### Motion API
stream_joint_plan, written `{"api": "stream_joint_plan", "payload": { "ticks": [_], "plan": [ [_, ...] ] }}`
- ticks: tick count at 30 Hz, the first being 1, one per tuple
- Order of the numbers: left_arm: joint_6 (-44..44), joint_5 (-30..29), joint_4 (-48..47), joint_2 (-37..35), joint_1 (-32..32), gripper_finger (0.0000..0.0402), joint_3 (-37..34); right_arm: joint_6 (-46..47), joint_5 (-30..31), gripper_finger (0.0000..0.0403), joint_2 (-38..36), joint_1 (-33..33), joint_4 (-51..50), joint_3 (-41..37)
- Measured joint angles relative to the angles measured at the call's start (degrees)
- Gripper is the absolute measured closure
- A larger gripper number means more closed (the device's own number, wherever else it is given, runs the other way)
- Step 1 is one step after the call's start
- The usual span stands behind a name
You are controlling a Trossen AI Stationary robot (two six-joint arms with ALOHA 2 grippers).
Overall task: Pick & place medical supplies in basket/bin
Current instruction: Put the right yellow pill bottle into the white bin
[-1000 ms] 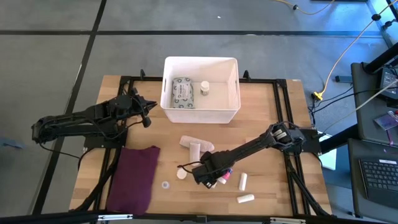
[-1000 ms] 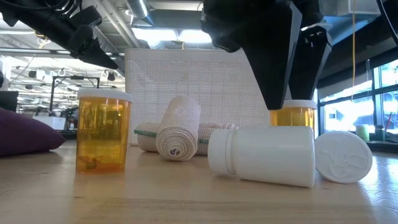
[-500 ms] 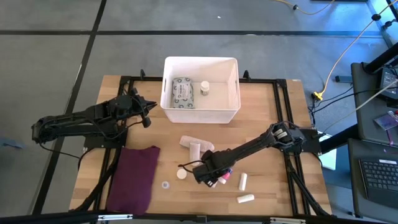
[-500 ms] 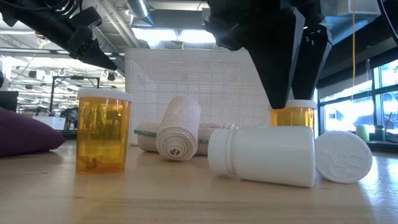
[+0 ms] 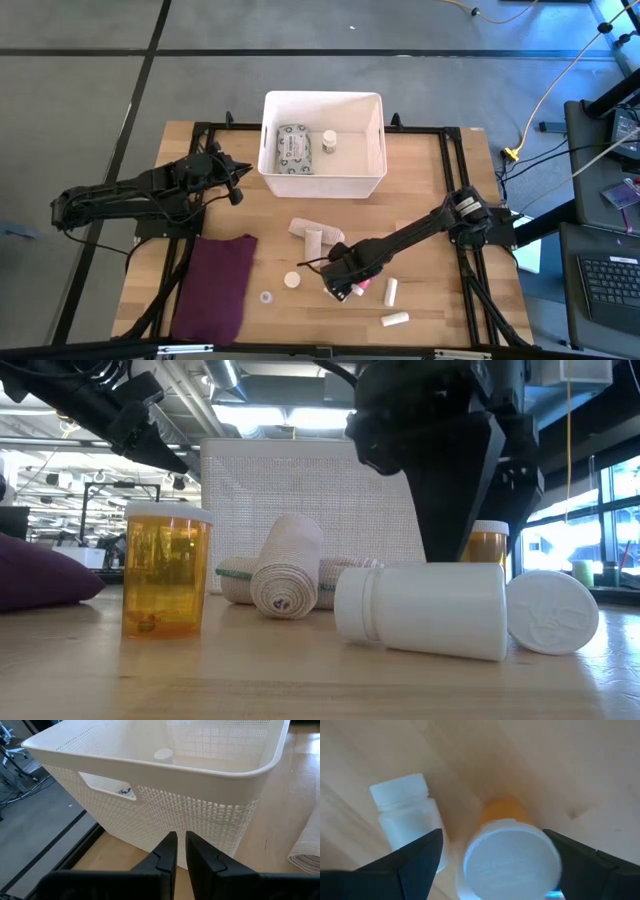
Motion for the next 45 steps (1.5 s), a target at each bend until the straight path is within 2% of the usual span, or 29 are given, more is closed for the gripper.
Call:
{"api": "stream_joint_plan", "payload": {
  "ticks": [16, 28, 34, 45],
  "plan": [
    [0.02, -0.02, 0.02, 0.00, 0.00, 0.0370, 0.00, -0.42, -0.80, 0.0067, 0.00, -0.17, -6.20, 1.84],
    [0.02, -0.02, 0.00, 0.00, -0.01, 0.0370, 0.00, -3.10, -0.34, 0.0164, 0.00, -0.96, -4.60, 1.84],
    [0.03, -0.02, 0.00, 0.00, 0.00, 0.0370, 0.00, -3.02, -0.34, 0.0196, 0.00, -1.00, -4.65, 1.86],
    [0.04, -0.02, 0.00, 0.00, 0.00, 0.0370, 0.00, -3.12, -0.37, 0.0183, 0.02, -1.00, -4.79, 1.88]
  ]
}}
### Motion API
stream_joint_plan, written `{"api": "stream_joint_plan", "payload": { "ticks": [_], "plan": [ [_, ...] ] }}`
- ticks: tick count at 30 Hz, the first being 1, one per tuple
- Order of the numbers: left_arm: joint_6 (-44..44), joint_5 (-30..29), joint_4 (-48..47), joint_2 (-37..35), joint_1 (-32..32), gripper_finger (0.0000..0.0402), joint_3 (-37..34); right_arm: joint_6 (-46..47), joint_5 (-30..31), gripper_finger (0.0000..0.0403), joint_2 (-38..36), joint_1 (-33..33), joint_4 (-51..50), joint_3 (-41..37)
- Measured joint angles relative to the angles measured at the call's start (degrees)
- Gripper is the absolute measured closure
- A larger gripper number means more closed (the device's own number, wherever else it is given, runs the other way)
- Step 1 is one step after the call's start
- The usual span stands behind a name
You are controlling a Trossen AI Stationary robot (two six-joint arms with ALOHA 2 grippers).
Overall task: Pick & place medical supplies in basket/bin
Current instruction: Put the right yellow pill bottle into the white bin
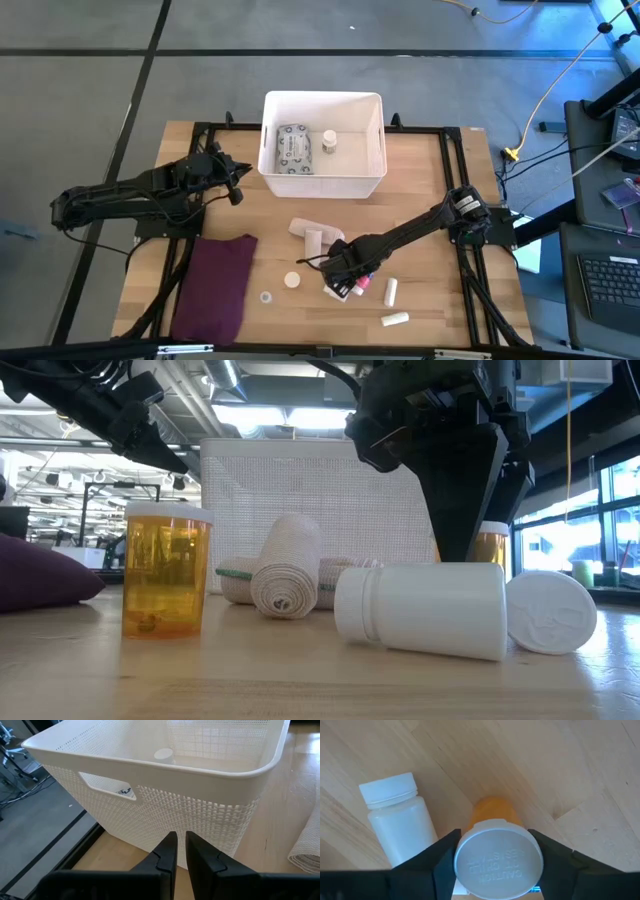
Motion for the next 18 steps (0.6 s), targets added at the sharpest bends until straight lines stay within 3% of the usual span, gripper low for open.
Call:
{"api": "stream_joint_plan", "payload": {
  "ticks": [10, 18],
  "plan": [
    [0.00, 0.00, 0.00, 0.00, 0.00, 0.0370, 0.00, -0.05, 0.02, 0.0196, -2.28, 0.00, -0.64, 0.45],
    [2.19, -0.06, 0.75, 0.00, 0.00, 0.0370, 0.00, -7.72, 4.15, 0.0193, -2.45, -1.64, -1.34, 8.59]
  ]
}}
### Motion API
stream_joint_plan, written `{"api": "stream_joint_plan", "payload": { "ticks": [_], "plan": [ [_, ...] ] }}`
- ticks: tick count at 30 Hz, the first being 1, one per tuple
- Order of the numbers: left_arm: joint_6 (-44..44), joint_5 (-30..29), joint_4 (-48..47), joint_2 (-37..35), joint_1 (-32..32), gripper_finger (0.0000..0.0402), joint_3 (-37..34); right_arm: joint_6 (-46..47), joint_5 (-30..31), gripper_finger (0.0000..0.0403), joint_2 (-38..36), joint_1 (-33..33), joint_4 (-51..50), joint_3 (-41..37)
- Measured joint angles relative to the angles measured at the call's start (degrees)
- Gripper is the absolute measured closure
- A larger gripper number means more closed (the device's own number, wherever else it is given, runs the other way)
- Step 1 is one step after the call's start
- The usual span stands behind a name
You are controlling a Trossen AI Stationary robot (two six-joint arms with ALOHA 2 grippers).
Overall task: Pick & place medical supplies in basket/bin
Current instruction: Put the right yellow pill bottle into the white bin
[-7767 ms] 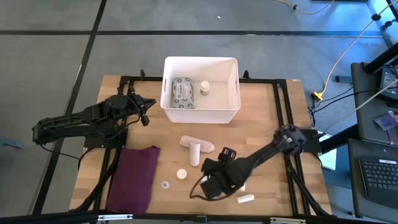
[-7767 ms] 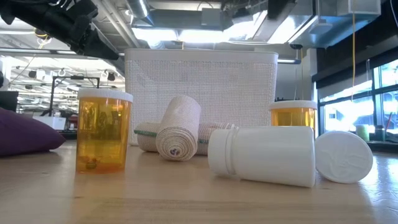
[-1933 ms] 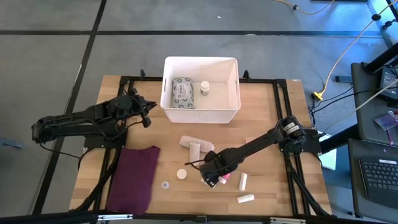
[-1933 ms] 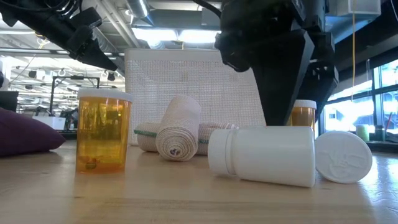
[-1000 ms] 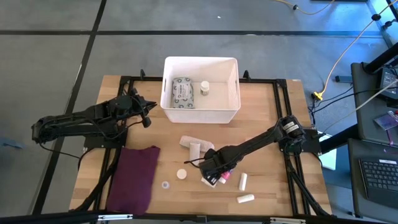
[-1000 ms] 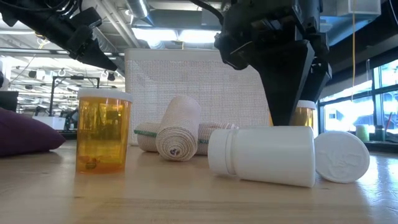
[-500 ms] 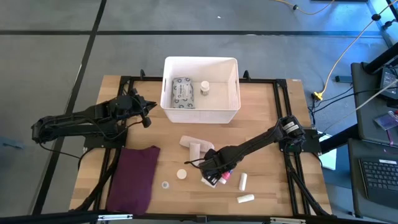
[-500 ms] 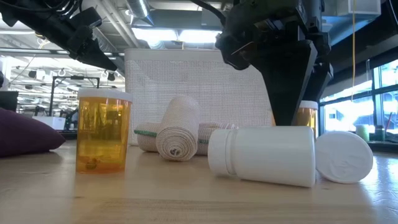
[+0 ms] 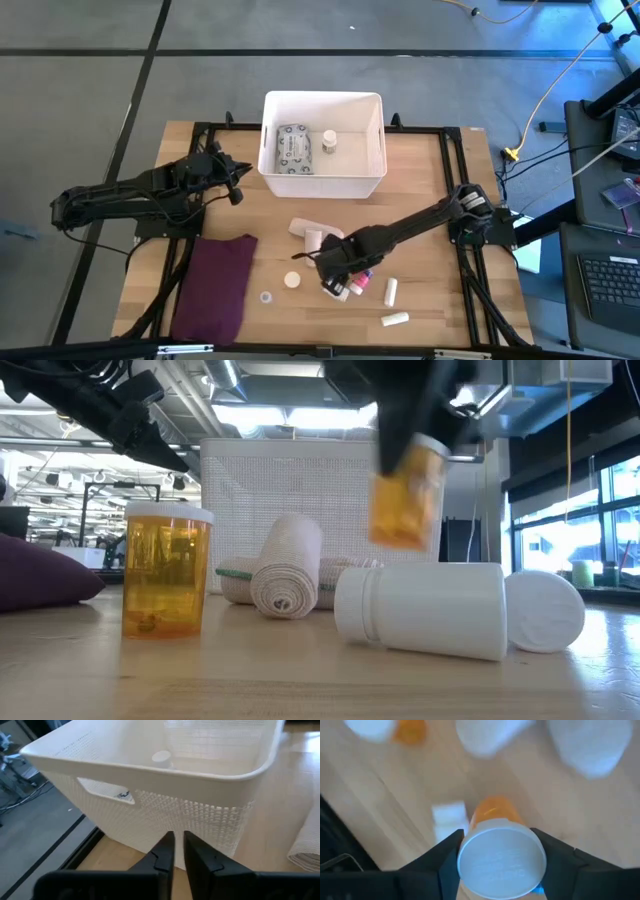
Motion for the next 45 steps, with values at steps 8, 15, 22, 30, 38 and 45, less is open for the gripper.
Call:
{"api": "stream_joint_plan", "payload": {
  "ticks": [8, 15, 22, 30, 38, 45],
  "plan": [
    [0.42, 0.00, 0.20, 0.00, 0.00, 0.0370, 0.00, -16.21, 7.59, 0.0187, 0.00, -3.87, -0.12, 14.36],
    [1.29, -0.07, 0.19, 0.00, 0.00, 0.0370, 0.00, -32.82, 15.47, 0.0186, -0.07, -10.30, -0.79, 28.54],
    [1.35, -0.09, 0.21, 0.00, -0.02, 0.0370, 0.00, -44.23, 15.47, 0.0186, -1.38, -20.92, -0.89, 34.59],
    [1.76, -0.59, 0.15, 0.02, 0.04, 0.0370, 0.00, -49.58, 5.50, 0.0186, -1.13, -34.76, -11.00, 33.83],
    [2.31, -0.82, 0.17, 0.00, 0.04, 0.0370, 0.00, -52.27, 1.80, 0.0186, -0.92, -41.78, -11.34, 22.78],
    [2.31, -1.42, 0.15, 0.00, 0.04, 0.0370, 0.00, -54.19, 1.77, 0.0186, -0.85, -43.87, -4.39, 9.19]
  ]
}}
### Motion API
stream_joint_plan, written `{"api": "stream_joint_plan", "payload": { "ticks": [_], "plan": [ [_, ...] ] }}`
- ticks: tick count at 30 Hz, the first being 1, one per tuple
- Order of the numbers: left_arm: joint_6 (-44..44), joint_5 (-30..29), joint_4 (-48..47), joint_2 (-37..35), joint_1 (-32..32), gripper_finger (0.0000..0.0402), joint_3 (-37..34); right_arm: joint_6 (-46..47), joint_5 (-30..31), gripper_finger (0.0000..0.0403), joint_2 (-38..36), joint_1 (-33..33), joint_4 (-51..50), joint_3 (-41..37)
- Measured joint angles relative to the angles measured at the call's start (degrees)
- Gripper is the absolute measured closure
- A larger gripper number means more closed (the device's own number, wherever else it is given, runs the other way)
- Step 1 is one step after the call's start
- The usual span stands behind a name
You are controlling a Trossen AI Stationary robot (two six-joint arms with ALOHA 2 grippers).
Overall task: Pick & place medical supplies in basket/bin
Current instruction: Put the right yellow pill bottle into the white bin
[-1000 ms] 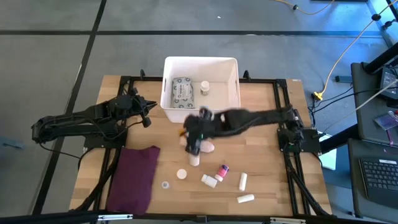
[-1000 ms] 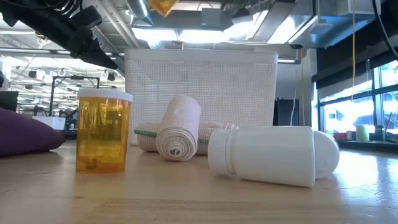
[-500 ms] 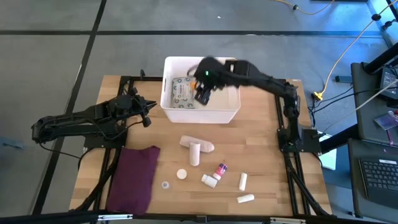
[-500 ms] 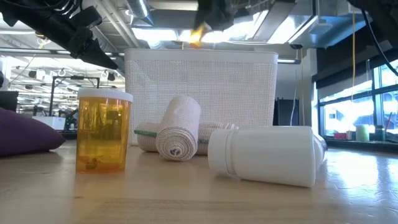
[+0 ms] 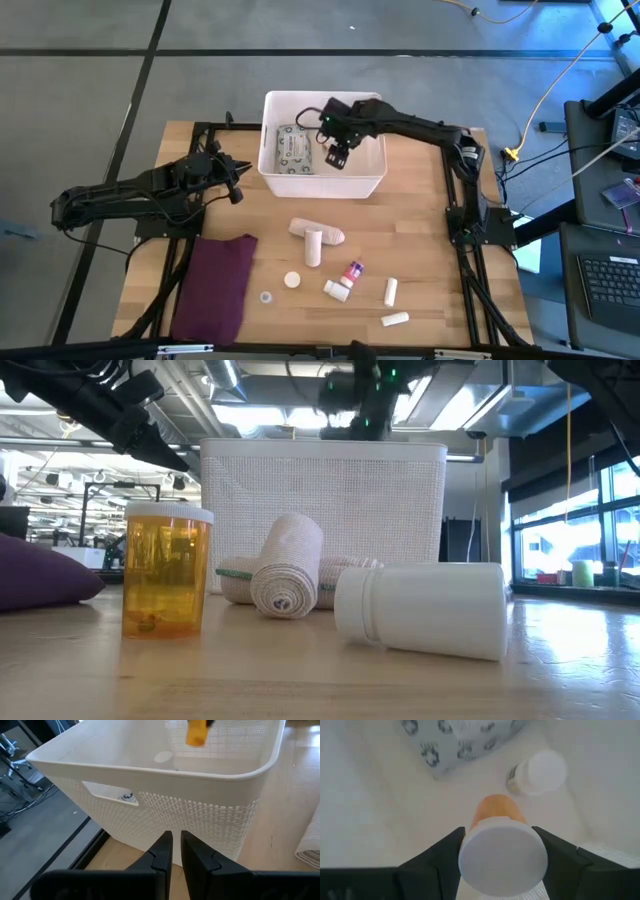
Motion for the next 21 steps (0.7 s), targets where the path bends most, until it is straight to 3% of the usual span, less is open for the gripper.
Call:
{"api": "stream_joint_plan", "payload": {
  "ticks": [11, 21],
  "plan": [
    [-0.02, -0.05, -0.02, 0.00, 0.00, 0.0370, 0.00, 3.49, -0.47, 0.0185, 0.01, -1.17, 8.19, -13.81],
    [-0.02, -0.05, -0.98, 0.02, 0.00, 0.0370, 0.00, 3.65, -1.92, 0.0185, 0.00, -1.19, 9.80, -17.69]
  ]
}}
